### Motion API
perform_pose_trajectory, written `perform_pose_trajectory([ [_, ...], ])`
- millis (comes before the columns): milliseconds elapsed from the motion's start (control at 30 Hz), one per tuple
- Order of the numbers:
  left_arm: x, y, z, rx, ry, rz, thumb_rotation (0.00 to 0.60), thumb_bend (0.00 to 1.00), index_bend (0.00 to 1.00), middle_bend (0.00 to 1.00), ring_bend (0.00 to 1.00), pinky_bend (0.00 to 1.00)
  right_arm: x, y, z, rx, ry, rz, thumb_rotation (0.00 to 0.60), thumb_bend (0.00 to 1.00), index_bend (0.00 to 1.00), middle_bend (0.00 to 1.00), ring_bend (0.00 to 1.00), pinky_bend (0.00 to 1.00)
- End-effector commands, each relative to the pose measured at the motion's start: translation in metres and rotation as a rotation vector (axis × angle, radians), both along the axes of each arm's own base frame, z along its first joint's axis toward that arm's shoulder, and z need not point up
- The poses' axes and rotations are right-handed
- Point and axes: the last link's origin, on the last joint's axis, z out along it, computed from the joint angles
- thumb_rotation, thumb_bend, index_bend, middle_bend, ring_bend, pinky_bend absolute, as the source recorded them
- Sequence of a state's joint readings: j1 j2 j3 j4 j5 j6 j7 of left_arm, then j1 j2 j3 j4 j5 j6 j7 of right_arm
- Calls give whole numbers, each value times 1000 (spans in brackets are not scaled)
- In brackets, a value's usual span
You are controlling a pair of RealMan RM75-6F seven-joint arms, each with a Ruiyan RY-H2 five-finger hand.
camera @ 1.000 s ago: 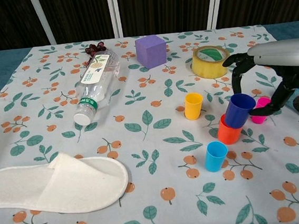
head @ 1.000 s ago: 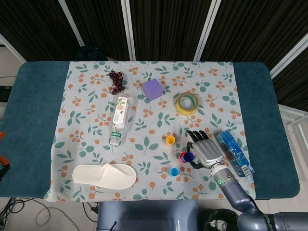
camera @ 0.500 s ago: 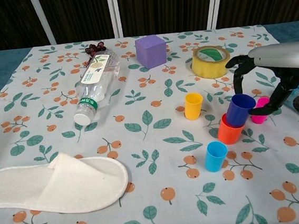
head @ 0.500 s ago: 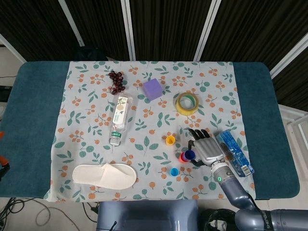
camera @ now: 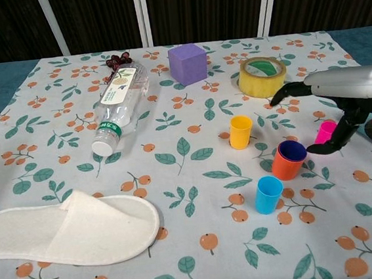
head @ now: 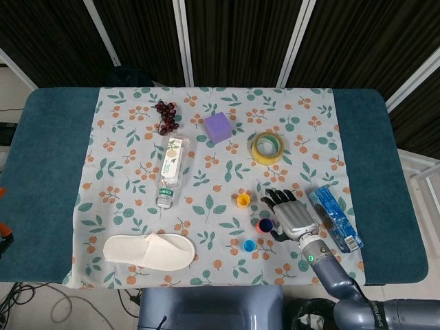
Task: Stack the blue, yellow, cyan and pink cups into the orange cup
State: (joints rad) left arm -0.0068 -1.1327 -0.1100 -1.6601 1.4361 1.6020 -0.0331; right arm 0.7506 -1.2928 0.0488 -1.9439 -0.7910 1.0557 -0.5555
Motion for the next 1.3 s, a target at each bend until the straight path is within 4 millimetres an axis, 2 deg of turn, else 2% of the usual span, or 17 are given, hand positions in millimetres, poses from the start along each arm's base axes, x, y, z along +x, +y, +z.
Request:
perform_pose_trajectory([
  [33, 0, 0, 0, 1, -1, 1, 600, 813, 144, 28, 18, 76, 1, 0, 0, -5, 4, 4, 600, 395, 41, 0, 0, 11],
  [233, 0, 0, 0, -4, 0, 0, 600, 813, 144, 29, 18, 76, 6, -3, 10, -45, -17, 9, 600, 395, 72, 0, 0, 11],
  [433, 1, 0, -1, -5, 3, -4, 600, 814, 144, 28, 18, 76, 20, -15, 12, -67, -37, 24, 600, 395, 132, 0, 0, 11],
  [600, 1, 0, -1, -2, 2, -1, 600, 814, 144, 28, 18, 76, 37, -30, 1, -61, -20, 30, 600, 395, 173, 0, 0, 11],
  [833, -1, 1, -3, -9, -6, 5, 600, 814, 144, 29, 18, 76, 58, -47, -27, -45, 32, 22, 600, 394, 251, 0, 0, 11],
  [1100, -1, 2, -3, -9, -14, 8, 600, 814, 144, 29, 18, 76, 66, -55, -52, -37, 35, 2, 600, 395, 316, 0, 0, 11],
  [1300, -1, 2, -2, -8, -15, 8, 600, 814, 144, 28, 18, 76, 64, -59, -62, -34, 37, -8, 600, 395, 329, 0, 0, 11],
])
